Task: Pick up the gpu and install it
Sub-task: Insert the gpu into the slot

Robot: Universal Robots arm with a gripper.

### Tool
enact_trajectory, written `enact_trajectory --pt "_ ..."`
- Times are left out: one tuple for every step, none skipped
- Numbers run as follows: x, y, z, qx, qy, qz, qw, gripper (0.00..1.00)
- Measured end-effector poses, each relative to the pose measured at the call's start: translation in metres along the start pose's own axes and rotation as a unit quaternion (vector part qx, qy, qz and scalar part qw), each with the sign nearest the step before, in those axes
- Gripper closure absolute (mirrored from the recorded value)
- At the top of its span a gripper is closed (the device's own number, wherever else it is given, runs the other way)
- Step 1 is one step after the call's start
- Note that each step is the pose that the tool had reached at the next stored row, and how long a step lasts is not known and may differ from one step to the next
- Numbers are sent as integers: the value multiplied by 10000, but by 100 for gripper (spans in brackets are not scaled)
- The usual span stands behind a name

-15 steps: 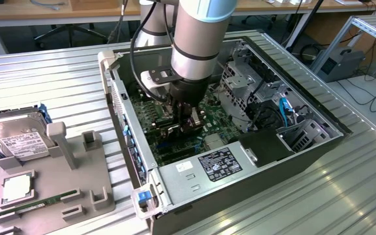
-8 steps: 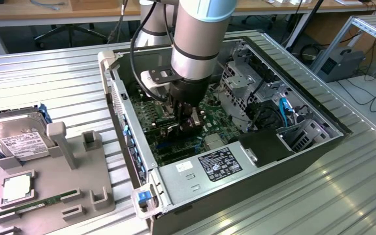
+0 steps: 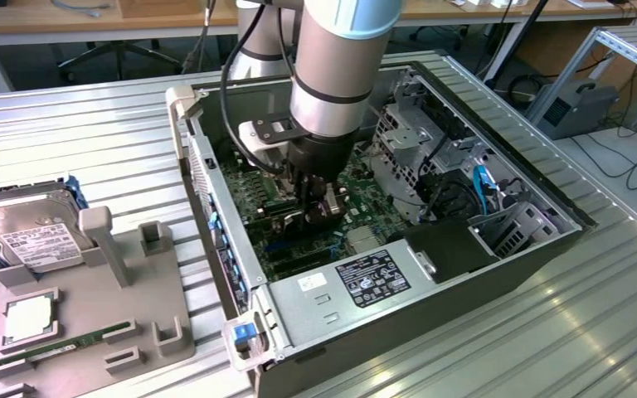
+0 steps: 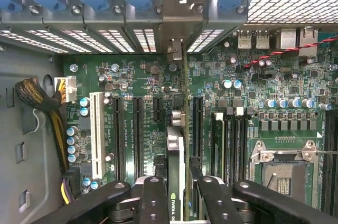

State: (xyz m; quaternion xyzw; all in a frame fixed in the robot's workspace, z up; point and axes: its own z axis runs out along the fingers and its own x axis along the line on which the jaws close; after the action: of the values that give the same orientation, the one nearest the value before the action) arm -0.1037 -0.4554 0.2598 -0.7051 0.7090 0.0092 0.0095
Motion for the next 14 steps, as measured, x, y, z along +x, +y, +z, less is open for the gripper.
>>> enact_trajectory --pt "0 0 1 1 -1 0 10000 73" --pt "0 0 2 1 -1 0 10000 73" --pt "0 0 3 0 -1 0 10000 73" --pt "0 1 6 0 0 0 10000 73" --pt "0 2 5 0 0 0 10000 73" --pt "0 1 5 0 0 0 10000 73" --pt "0 1 6 0 -1 0 10000 73" --pt "0 2 7 0 -1 0 10000 73" --pt "0 3 8 1 -1 0 10000 73" --pt "0 4 9 0 -1 0 10000 73" --pt "0 4 9 0 -1 0 10000 73" --pt "0 13 12 4 -1 0 10000 73" --pt "0 25 14 9 0 -1 10000 73" --pt "0 34 15 11 -1 -1 10000 73"
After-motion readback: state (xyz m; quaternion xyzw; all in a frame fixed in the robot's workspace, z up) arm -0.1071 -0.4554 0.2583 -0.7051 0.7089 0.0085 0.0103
